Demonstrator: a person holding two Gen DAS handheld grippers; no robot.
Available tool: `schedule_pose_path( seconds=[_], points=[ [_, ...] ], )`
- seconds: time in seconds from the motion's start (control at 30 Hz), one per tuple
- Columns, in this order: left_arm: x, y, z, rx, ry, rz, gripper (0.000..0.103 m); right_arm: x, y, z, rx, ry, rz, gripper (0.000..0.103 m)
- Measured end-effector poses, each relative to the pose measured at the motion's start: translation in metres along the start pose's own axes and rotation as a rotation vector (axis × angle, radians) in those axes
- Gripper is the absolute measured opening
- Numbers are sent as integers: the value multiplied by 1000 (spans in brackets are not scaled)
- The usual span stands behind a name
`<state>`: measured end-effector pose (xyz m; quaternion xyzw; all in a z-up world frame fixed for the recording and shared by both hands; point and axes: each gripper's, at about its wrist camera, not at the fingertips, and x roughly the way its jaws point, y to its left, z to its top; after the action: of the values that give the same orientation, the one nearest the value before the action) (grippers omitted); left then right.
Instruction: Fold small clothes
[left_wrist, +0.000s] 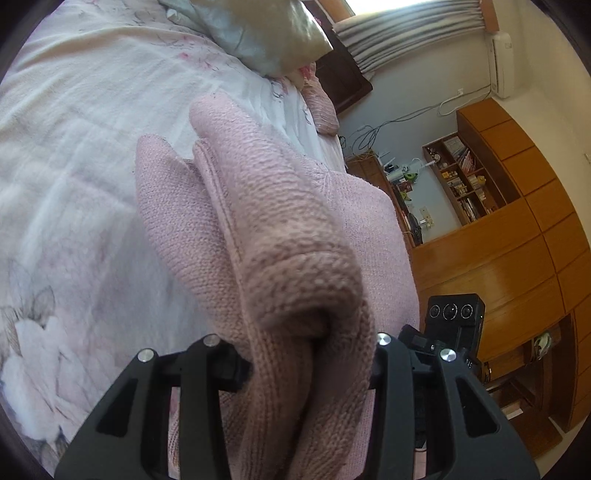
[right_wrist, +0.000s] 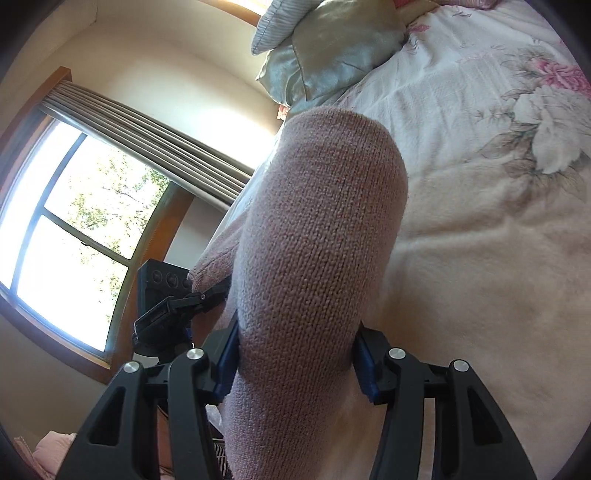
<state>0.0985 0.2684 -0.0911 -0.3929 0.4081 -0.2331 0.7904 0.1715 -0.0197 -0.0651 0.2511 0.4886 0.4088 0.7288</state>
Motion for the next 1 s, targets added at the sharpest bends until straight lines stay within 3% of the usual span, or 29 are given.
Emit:
schedule_pose_path(
  seconds=[0.17,0.33,0.43,0.73,1.0],
  points=[
    [10,-6,-36,20,6,29,38,-16,-19,-24,35,-8,-1,53],
    [25,29,-62,-1,36,90,40,0,-57,-50,100,31,-52,53],
    [28,43,-69,-20,38,78,45,0,-69,-63,121,4,-26,54],
    [0,22,-83,59,20,189,56,-26,-58,-86,119,-37,-79,67],
    [-41,3,-127,137,-18,243,60,-50,-40,-148,115,-32,-100,64]
  ],
)
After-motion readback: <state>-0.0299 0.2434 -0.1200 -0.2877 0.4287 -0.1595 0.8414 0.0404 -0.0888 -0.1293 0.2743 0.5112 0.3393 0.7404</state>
